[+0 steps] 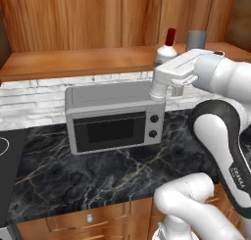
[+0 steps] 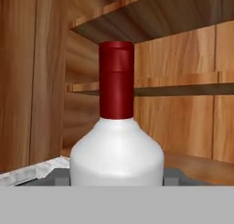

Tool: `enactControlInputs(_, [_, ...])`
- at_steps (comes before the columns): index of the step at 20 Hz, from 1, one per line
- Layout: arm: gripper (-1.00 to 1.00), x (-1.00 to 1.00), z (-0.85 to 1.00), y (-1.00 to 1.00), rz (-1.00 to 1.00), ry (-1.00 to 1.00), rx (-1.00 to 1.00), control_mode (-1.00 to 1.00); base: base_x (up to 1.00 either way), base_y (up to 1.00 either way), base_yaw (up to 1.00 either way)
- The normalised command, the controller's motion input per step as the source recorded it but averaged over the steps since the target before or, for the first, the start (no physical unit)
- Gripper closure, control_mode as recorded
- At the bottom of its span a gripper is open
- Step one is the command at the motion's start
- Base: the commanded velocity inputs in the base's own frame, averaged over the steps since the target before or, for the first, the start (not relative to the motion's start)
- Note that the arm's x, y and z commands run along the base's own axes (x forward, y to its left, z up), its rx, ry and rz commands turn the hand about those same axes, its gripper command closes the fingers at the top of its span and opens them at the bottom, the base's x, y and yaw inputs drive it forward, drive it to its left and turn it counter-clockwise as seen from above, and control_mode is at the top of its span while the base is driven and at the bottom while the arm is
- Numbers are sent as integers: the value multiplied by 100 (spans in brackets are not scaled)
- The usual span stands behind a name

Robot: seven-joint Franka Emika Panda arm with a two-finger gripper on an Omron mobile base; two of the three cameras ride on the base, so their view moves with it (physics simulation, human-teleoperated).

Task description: There is a bowl on the dining counter. Grab a lemon wedge from the fridge and place it in the bowl. Then get the liquor bottle and glass cup from the cabinet and place them next to the bowl.

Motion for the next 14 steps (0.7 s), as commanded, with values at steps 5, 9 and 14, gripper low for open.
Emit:
enactControlInputs(5, [100,-74,0,-20,35,-14,0,-100,0,0,0])
enactControlInputs(9, [100,-8,-3,-1,3,0,-1,100,0,0,1])
enactControlInputs(14, [100,0,0,0,0,0,0,100,-89,-12,17])
